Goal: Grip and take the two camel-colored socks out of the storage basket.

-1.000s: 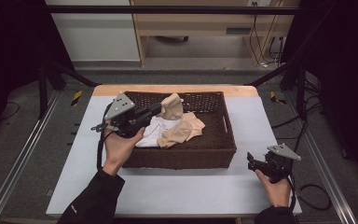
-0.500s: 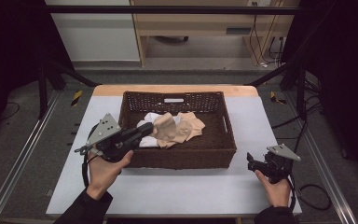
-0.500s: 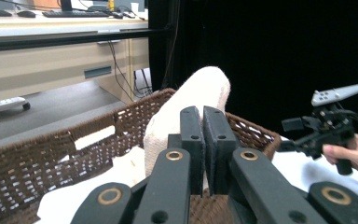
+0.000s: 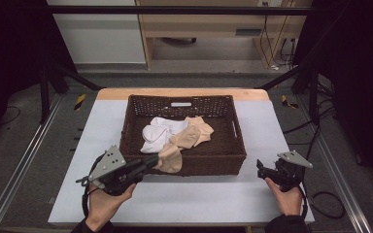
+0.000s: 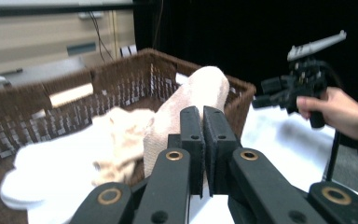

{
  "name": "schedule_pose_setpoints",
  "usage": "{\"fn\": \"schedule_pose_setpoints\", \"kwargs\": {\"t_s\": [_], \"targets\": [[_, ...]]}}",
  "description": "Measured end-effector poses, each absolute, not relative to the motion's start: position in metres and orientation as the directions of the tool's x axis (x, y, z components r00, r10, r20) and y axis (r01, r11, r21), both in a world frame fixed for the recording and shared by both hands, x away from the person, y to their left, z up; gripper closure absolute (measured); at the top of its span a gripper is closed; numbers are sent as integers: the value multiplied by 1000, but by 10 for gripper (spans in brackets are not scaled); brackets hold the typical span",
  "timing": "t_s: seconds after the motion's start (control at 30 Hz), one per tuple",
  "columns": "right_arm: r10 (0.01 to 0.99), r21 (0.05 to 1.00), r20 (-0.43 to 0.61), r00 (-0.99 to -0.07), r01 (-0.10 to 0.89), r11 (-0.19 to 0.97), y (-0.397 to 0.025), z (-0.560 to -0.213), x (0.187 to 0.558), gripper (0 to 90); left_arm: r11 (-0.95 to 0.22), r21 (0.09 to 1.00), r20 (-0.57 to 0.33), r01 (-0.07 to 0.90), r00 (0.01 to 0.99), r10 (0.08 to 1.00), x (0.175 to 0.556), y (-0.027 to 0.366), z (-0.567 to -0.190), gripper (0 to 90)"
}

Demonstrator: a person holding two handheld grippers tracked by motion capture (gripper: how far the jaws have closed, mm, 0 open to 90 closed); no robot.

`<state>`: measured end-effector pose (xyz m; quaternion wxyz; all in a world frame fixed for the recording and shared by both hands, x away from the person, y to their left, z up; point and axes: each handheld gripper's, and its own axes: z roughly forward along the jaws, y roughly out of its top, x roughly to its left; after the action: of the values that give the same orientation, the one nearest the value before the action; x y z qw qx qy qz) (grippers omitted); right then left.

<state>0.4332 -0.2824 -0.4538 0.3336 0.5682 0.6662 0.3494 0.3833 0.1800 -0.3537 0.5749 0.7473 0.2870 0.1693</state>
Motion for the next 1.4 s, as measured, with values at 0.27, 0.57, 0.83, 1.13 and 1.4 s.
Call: {"fn": "schedule_pose_setpoints", "kwargs": {"t_s": [0.27,0.57,0.83,1.13,1.4], "targets": [[989,841,-50,-138,529,116,-282,-455,433,54,-196,936,-116,292,782,612,379,178,-384,871],[989,841,-51,-142,528,119,-282,-456,432,55,-244,904,-137,351,779,612,380,172,-415,871],[987,833,-56,-150,538,129,-281,-459,432,55,-313,858,-151,407,783,604,381,163,-442,870],[986,818,-60,-155,559,138,-279,-463,434,54,-348,841,-133,414,782,609,384,153,-459,750],[985,815,-65,-158,561,144,-279,-464,435,54,-301,865,-133,401,762,633,384,155,-457,527]]}}
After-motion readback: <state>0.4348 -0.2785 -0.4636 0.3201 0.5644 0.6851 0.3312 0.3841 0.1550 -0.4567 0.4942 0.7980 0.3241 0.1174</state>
